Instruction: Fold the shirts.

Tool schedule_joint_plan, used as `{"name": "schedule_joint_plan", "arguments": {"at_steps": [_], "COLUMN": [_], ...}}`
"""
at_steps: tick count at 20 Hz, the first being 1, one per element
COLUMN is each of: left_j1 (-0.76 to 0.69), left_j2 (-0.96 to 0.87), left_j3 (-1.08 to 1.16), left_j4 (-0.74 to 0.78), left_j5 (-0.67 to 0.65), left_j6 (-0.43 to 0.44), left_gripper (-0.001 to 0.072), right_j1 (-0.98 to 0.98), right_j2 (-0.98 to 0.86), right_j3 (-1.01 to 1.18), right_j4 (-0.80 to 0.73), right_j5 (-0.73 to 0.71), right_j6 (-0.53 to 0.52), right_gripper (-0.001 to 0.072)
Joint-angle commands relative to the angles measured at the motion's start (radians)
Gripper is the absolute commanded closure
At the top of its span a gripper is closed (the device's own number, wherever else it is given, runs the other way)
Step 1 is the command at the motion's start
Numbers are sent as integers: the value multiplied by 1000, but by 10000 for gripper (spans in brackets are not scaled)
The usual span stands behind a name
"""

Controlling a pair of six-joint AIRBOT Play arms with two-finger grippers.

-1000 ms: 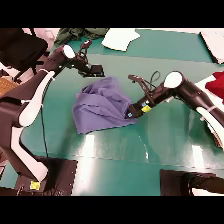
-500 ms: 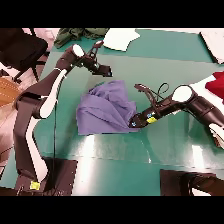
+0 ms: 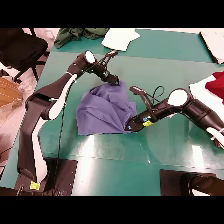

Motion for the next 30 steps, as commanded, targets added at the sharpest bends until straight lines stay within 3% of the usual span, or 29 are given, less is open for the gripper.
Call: {"name": "schedule_joint_plan", "arguments": {"at_steps": [1,7,10,13,20,21,22,23,25,28,29,30], "left_j1": [-8,-8,-8,-8,-19,-19,-19,-19,-19,-19,-19,-19], "left_j2": [4,8,1,-16,-48,-48,-47,-46,-42,-34,-29,-21], "left_j3": [2,36,36,36,13,13,13,13,13,14,14,14], "left_j4": [10,-143,-105,-2,-33,-50,-59,-69,-74,-73,-72,-69], "left_j5": [42,63,124,164,78,51,32,23,3,-16,-7,16], "left_j6": [-1,60,69,22,26,26,40,43,40,41,41,38], "left_gripper": [119,119,120,120,121,162,260,261,342,362,646,681], "right_j1": [26,-26,-46,-44,-45,-45,-45,-45,-45,-63,-74,-87], "right_j2": [0,0,0,0,0,0,0,0,0,0,0,1], "right_j3": [0,-1,-1,-1,0,0,0,0,0,0,0,0], "right_j4": [0,-1,-1,0,0,-1,-1,-1,-2,-2,-1,0], "right_j5": [-16,-23,-24,-24,-32,-38,-43,-48,-56,-64,-63,-61], "right_j6": [-2,-2,-2,-2,-2,-2,-2,-2,-2,-5,-5,-5], "right_gripper": [705,705,705,705,705,705,705,705,705,705,705,705]}}
